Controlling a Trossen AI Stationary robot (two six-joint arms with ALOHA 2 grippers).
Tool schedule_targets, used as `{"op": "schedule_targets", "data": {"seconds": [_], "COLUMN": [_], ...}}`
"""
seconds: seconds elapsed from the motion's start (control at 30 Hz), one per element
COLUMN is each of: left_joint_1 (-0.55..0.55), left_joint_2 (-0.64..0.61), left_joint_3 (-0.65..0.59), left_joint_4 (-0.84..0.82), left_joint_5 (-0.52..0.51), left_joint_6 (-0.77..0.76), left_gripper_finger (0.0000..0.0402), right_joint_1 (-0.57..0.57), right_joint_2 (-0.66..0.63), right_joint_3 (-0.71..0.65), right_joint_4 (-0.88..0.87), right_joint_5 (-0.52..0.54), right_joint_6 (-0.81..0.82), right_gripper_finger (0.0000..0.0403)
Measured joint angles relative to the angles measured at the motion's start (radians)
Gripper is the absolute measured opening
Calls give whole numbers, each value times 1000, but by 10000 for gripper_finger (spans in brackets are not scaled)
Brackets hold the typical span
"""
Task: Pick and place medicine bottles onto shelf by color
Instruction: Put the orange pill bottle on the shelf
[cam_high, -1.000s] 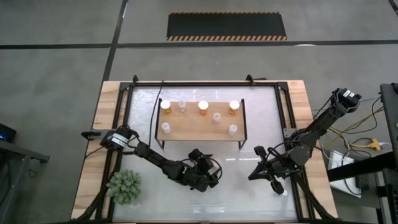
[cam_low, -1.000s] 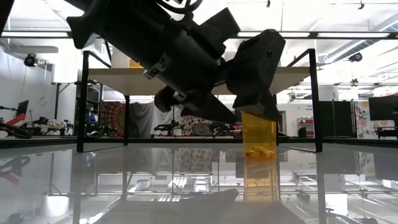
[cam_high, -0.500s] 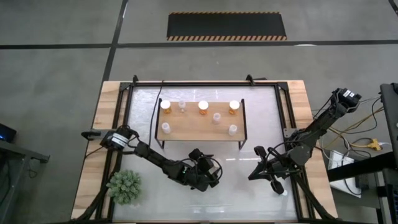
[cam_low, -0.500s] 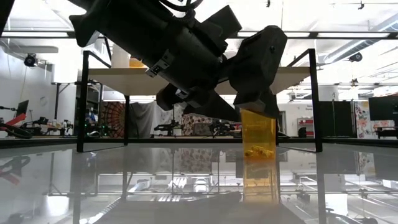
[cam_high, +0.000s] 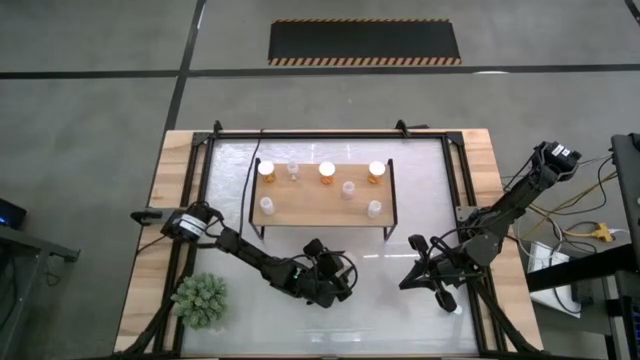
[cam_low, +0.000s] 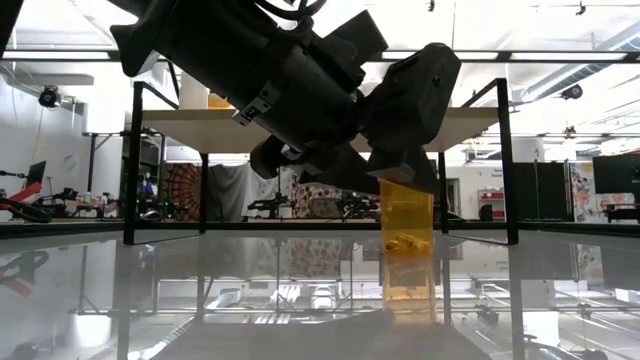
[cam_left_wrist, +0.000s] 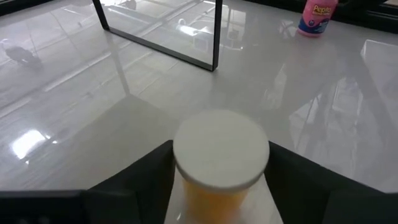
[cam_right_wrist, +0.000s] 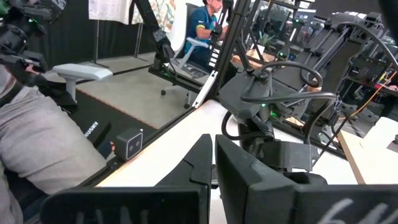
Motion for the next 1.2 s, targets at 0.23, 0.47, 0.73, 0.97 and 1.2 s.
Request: {"op": "schedule_targets", "data": {"seconds": [0.23, 0.47, 0.73, 0.97, 1.2], "left_joint_1": [0, -6, -47, -37, 22], "left_joint_2": [0, -1, -80, -249, -416], "left_joint_3": [0, 6, 54, 85, 60], "left_joint_4": [0, -2, -5, -5, -311], "left_joint_5": [0, 0, -8, -136, -315], "left_joint_6": [0, 0, 124, 284, 157], "left_gripper_finger": [185, 180, 179, 179, 179], "right_joint_1": [0, 0, 0, 0, 0], "right_joint_2": [0, 0, 0, 0, 0], "right_joint_3": [0, 0, 0, 0, 0], "right_joint_4": [0, -1, -3, -3, -10], "right_joint_5": [0, 0, 0, 0, 0], "right_joint_6": [0, 0, 0, 10, 15], "right_gripper_finger": [13, 13, 13, 13, 13]}}
